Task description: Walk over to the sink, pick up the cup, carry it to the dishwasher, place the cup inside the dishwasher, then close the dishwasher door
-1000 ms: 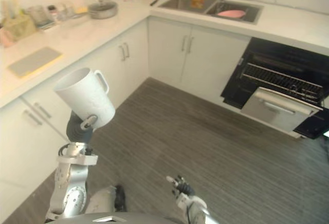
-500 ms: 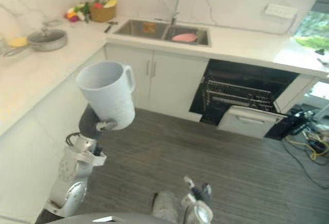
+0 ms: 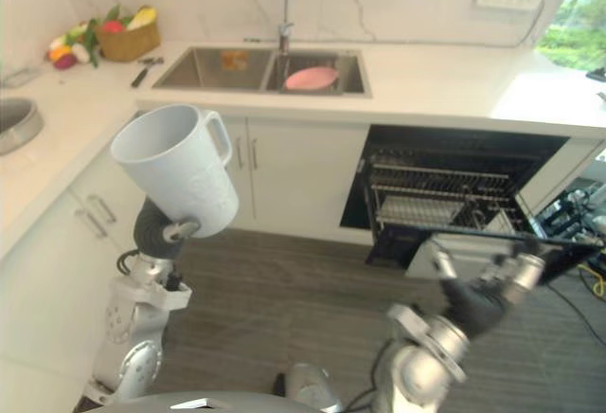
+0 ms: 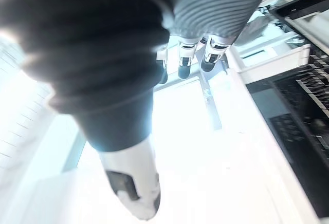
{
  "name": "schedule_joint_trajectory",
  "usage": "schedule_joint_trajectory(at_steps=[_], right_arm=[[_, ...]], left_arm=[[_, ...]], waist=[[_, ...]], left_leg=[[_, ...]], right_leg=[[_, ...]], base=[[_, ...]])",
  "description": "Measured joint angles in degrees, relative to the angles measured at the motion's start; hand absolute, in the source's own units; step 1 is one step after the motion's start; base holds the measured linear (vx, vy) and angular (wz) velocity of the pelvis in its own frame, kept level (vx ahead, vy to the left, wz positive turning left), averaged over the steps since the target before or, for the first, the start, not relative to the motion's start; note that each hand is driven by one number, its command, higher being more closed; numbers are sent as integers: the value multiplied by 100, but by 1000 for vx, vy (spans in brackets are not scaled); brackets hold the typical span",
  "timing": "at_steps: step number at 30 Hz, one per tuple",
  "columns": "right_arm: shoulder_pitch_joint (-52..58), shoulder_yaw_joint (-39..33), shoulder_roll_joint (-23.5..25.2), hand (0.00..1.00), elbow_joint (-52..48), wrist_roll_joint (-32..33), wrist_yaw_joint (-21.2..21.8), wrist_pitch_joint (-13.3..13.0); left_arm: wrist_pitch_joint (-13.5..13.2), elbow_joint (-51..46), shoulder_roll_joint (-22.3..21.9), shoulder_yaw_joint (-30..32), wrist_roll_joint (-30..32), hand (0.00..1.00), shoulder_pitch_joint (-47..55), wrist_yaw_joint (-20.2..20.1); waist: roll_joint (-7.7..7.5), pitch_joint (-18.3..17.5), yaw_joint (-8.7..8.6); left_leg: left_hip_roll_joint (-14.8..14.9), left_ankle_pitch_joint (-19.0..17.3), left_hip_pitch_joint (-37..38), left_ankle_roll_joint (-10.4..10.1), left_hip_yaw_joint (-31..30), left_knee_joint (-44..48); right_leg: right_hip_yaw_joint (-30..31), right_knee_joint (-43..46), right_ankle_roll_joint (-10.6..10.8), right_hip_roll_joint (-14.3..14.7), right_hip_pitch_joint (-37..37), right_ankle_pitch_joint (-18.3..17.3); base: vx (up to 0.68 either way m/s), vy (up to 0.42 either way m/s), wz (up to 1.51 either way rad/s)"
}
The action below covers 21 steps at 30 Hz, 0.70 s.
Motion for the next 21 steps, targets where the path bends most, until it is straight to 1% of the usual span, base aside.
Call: schedule_joint_trajectory(at_steps=[1,2,3,4,5,6,7,8,9,10,11,12,13,14,15,16,17,18,19,20,21], right_arm=[[49,8,3,0,-13,123,64,-66],[75,53,33,0,-23,211,171,-157],[77,197,76,0,-85,453,276,-215],[75,326,79,0,-153,791,375,-169],[-34,428,89,0,-164,1301,743,-156],[-150,513,82,0,-214,1610,979,-152],[-257,562,80,0,-297,1772,1108,-149],[-521,630,49,0,-530,1925,1290,-20],[-692,632,-72,0,-661,1933,1379,110],[-886,644,-154,0,-807,1932,1459,335],[-920,661,-188,0,-854,1929,1480,431],[-794,641,-99,0,-844,1927,1482,609],[-656,602,-62,0,-854,1914,1480,733],[-630,526,-39,0,-853,1917,1476,807],[-623,400,25,0,-851,1930,1521,947],[-596,264,92,0,-828,1925,1585,989],[-579,222,108,0,-780,1915,1595,981],[-588,187,111,0,-591,1886,1647,981],[-630,143,101,0,-212,1888,1824,980],[-658,129,95,0,-36,1889,1875,984],[-670,128,92,0,168,1889,1995,984]], left_arm=[[-23,4,-1,5,0,100,79,-24],[-74,5,-59,9,-3,100,253,-76],[-118,6,-75,-9,-7,100,379,-104],[-171,8,-85,-15,7,100,442,-104],[-232,7,-108,-19,24,100,472,-81],[-298,-2,-106,5,46,100,524,-68],[-310,-21,-103,33,72,100,578,-55],[-320,-91,-89,49,130,100,701,46],[-337,-164,-90,56,134,100,786,118],[-364,-222,-58,69,155,100,825,213],[-366,-205,-50,69,176,100,839,231],[-366,-185,82,50,224,100,872,264],[-370,-269,126,47,243,100,847,261],[-372,-305,148,49,241,100,799,253],[-369,-292,218,49,233,100,659,182],[-361,-290,267,28,231,100,555,54],[-361,-292,284,15,233,100,513,-18],[-360,-289,322,4,237,100,493,-138],[-344,-262,352,-4,245,100,485,-209],[-329,-245,364,-8,246,100,485,-210],[-314,-230,386,-16,261,100,481,-189]], waist=[[-11,6,2],[-24,10,55],[-40,15,170],[-53,8,265],[-78,16,378],[-117,39,360],[-168,39,363],[-251,7,453],[-251,13,472],[-295,43,525],[-304,47,544],[-546,-26,476],[-658,-53,400],[-706,-35,387],[-791,-24,395],[-837,-30,387],[-876,-11,388],[-875,50,414],[-893,50,390],[-856,37,372],[-747,-42,335]], left_leg=[[62,-94,-273,115,8,288],[119,-344,-709,275,65,520],[126,-627,-1049,361,187,383],[146,-844,-1194,352,351,24],[155,-1119,-1342,377,622,-731],[30,-1292,-1401,455,696,-1467],[-111,-1344,-1371,478,694,-2121],[-475,-1203,-1205,375,456,-3780],[-675,-971,-1104,274,-7,-4784],[-753,-472,-1092,263,-383,-5158],[-793,-150,-1038,153,-427,-5013],[-921,-478,-958,258,-252,-4643],[-964,-820,-1059,355,-193,-4242],[-988,-953,-1096,404,-177,-4073],[-1074,-1207,-1045,480,-116,-3922],[-1175,-1445,-876,524,-63,-3967],[-1228,-1520,-745,555,-42,-4028],[-1352,-1609,-406,630,29,-4266],[-1357,-1647,30,698,165,-4553],[-1329,-1643,213,694,247,-4712],[-1223,-1634,498,678,426,-4986]], right_leg=[[41,-91,-16,19,175,-48],[168,-328,-64,33,527,-81],[365,-590,-53,35,851,-88],[555,-771,38,28,1035,-15],[877,-995,62,23,1271,1],[1138,-1196,88,-5,1478,16],[1321,-1303,118,-72,1588,34],[1726,-1361,142,-216,1613,30],[2001,-1350,211,-256,1615,-18],[2268,-1338,502,-342,1726,-282],[2395,-1317,602,-397,1819,-389],[2498,-1242,666,-646,1952,-435],[2468,-1097,765,-756,1957,-381],[2457,-1016,815,-790,1947,-351],[2412,-729,931,-849,1899,-279],[2353,-39,1125,-899,1664,-161],[2252,494,1254,-958,1453,-35],[2022,1646,1425,-1117,917,455],[1682,2600,1341,-1272,413,410],[1387,2776,1206,-1322,223,304],[836,2705,982,-1343,-105,130]], base=[[524,-39,-27],[513,-17,-50],[561,17,-81],[425,43,-114],[208,53,-112],[51,43,-103],[-90,10,-132],[-102,5,-163],[-53,75,-212],[87,162,-162],[323,279,-125],[474,352,-57],[474,350,-30],[400,344,-7],[329,317,2],[297,290,3],[243,241,-5],[256,182,-25],[232,180,-34],[283,196,-47],[207,164,-43]])
